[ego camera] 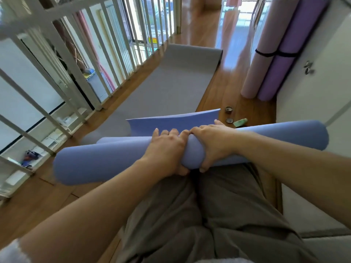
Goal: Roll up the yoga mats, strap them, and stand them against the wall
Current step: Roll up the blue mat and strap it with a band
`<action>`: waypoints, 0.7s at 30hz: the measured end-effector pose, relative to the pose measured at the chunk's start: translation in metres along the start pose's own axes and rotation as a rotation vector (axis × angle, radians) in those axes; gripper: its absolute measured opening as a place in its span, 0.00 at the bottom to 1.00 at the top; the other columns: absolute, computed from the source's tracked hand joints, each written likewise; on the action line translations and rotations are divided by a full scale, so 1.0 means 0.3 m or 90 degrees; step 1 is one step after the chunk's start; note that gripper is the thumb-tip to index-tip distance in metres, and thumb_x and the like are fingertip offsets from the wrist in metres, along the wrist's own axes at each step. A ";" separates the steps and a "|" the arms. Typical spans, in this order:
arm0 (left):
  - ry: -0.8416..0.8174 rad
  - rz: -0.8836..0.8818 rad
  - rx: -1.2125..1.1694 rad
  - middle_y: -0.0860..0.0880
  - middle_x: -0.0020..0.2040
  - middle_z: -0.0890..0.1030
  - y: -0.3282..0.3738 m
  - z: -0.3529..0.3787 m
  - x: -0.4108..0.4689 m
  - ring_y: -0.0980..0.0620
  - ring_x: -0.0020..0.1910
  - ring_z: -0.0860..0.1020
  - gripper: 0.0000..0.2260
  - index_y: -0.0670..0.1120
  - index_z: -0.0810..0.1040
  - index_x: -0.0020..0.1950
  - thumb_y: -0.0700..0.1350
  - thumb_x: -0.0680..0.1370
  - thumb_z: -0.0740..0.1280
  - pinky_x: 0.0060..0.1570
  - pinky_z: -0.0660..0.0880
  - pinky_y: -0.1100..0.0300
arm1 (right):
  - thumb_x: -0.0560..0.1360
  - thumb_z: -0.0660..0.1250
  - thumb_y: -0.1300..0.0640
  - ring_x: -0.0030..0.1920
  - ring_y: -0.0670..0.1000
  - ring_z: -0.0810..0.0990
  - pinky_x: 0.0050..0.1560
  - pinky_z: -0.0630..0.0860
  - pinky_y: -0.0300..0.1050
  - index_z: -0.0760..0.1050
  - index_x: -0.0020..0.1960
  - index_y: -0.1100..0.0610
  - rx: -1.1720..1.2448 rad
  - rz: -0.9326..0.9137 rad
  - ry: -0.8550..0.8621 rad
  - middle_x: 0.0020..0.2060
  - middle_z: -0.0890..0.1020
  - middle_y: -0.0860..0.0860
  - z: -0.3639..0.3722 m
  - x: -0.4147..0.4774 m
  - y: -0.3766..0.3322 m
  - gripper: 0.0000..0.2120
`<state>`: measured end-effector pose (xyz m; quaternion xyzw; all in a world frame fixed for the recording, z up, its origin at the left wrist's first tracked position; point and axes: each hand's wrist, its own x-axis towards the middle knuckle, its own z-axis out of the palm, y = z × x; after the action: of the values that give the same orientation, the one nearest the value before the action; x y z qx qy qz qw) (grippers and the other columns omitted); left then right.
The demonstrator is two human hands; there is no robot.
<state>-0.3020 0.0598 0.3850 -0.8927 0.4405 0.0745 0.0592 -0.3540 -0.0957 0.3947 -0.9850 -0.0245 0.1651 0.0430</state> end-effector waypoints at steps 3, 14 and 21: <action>-0.040 -0.003 0.007 0.47 0.66 0.71 -0.009 -0.028 0.027 0.44 0.65 0.70 0.44 0.50 0.57 0.75 0.64 0.66 0.73 0.69 0.60 0.44 | 0.65 0.71 0.33 0.65 0.52 0.71 0.73 0.56 0.56 0.60 0.73 0.52 -0.080 0.010 0.135 0.66 0.73 0.49 0.060 -0.034 -0.034 0.45; -0.175 0.105 -0.050 0.51 0.61 0.76 0.031 -0.053 -0.110 0.48 0.58 0.75 0.38 0.53 0.64 0.70 0.67 0.65 0.72 0.55 0.70 0.58 | 0.59 0.74 0.31 0.50 0.49 0.78 0.53 0.77 0.47 0.68 0.63 0.48 -0.048 -0.062 -0.029 0.53 0.79 0.46 -0.003 -0.183 -0.125 0.40; -0.298 0.097 -0.166 0.51 0.64 0.74 -0.020 -0.096 -0.032 0.50 0.61 0.72 0.34 0.53 0.67 0.69 0.65 0.68 0.71 0.64 0.69 0.51 | 0.61 0.78 0.38 0.54 0.47 0.76 0.58 0.74 0.44 0.70 0.64 0.48 0.092 -0.067 -0.256 0.55 0.77 0.45 -0.054 -0.042 -0.059 0.36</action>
<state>-0.3005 0.0659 0.4154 -0.8158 0.4672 0.3388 0.0384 -0.3611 -0.0800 0.4157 -0.9241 -0.0718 0.3570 0.1160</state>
